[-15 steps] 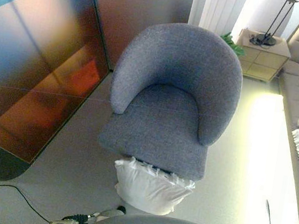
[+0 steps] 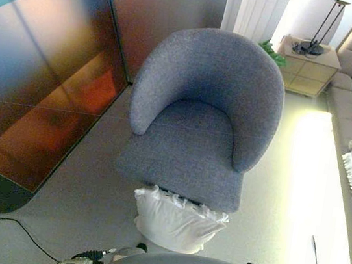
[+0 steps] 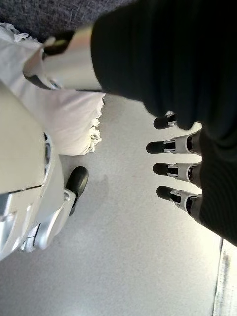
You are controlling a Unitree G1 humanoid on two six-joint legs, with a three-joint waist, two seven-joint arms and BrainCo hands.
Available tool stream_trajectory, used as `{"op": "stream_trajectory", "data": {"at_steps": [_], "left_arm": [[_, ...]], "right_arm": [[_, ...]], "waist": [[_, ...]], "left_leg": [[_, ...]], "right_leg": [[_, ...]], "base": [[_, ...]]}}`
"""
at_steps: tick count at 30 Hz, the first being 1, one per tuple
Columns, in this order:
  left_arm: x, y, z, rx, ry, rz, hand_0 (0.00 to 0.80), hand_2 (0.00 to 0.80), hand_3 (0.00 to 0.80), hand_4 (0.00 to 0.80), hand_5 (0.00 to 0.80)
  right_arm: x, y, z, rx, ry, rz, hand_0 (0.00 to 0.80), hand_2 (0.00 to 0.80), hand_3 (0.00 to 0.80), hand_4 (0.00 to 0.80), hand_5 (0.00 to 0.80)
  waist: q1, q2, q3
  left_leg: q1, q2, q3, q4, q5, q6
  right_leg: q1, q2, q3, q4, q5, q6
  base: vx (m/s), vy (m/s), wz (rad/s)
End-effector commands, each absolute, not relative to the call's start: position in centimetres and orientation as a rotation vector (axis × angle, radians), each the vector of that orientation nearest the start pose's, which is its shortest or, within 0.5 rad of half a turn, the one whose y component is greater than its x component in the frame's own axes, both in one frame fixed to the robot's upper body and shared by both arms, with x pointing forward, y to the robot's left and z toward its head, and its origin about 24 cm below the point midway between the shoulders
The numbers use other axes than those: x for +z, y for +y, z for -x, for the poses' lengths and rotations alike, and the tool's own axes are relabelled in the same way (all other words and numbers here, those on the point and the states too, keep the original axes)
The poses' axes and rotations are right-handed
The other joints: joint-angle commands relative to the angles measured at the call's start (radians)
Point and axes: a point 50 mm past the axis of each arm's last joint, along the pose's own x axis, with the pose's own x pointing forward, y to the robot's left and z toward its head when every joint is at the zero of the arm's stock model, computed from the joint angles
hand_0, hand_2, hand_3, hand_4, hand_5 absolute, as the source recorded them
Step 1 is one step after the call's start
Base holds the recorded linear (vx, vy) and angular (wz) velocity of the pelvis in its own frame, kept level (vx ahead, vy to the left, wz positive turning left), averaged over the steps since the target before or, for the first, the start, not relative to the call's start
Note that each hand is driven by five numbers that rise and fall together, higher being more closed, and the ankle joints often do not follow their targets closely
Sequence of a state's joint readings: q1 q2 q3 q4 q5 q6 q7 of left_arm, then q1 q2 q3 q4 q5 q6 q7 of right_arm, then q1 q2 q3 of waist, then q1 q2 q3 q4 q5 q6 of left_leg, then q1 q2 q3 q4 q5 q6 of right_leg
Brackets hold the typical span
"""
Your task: Pick up the cushion and take it to the sofa
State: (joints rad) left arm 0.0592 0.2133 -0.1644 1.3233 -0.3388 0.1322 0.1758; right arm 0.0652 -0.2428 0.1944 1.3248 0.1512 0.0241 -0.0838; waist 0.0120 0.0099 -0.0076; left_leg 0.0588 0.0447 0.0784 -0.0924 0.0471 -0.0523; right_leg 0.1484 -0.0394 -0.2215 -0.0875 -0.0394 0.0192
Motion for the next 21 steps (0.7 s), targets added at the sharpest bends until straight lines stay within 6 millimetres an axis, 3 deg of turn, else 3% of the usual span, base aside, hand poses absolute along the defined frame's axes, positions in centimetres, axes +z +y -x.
{"op": "stream_trajectory", "data": {"at_steps": [1, 6, 11, 15, 21], "left_arm": [[-16.9, 23.7, -4.8, 0.474, 1.444, -0.106, 0.000, 0.000, 0.000, 0.000, 0.000], [-16.6, 23.7, -7.1, 0.502, 1.353, -0.096, 0.000, 0.000, 0.000, 0.000, 0.000], [-15.5, 23.7, -11.7, 0.529, 1.174, -0.076, 0.000, 0.000, 0.000, 0.000, 0.000], [-13.3, 25.8, -16.1, 0.592, 1.020, -0.072, 0.000, 0.000, 0.000, 0.000, 0.000], [-10.3, 26.3, -21.1, 0.650, 0.817, -0.072, 0.000, 0.000, 0.000, 0.000, 0.000]], "right_arm": [[-16.7, -24.2, -6.1, -0.246, 1.349, 0.240, 0.000, 0.000, 0.000, 0.000, 0.000], [-16.0, -25.0, -8.5, -0.338, 1.255, 0.210, 0.000, 0.000, 0.000, 0.000, 0.000], [-14.2, -26.4, -13.2, -0.416, 1.072, 0.185, 0.000, 0.000, 0.000, 0.000, 0.000], [-12.0, -28.3, -16.8, -0.453, 0.899, 0.159, 0.000, 0.000, 0.000, 0.000, 0.000], [-9.6, -28.8, -20.5, -0.498, 0.729, 0.089, 0.000, 0.000, 0.000, 0.000, 0.000]], "waist": [[0.007, -0.013, 0.056], [0.009, 0.005, 0.112], [0.007, 0.023, 0.225], [-0.006, 0.018, 0.297], [-0.006, 0.004, 0.347]], "left_leg": [[0.010, -0.037, 0.049, 0.011, -0.066, 0.039], [-0.082, -0.039, 0.041, 0.052, -0.053, 0.041], [-0.252, -0.053, 0.017, 0.163, -0.038, 0.043], [-0.441, -0.053, 0.014, 0.333, -0.053, 0.041], [-0.639, -0.053, -0.007, 0.516, -0.097, 0.042]], "right_leg": [[-0.091, -0.050, 0.034, 0.022, 0.059, 0.069], [-0.185, -0.054, 0.039, 0.063, 0.061, 0.058], [-0.350, -0.062, 0.042, 0.175, 0.053, 0.038], [-0.543, -0.067, 0.053, 0.353, 0.015, 0.020], [-0.726, -0.079, 0.068, 0.532, -0.032, 0.009]], "base": [[0.000, 0.000, 0.00], [-0.081, 0.018, 0.00], [-0.174, 0.021, 0.11], [-0.132, 0.022, 0.14], [-0.080, 0.000, 0.08]]}}
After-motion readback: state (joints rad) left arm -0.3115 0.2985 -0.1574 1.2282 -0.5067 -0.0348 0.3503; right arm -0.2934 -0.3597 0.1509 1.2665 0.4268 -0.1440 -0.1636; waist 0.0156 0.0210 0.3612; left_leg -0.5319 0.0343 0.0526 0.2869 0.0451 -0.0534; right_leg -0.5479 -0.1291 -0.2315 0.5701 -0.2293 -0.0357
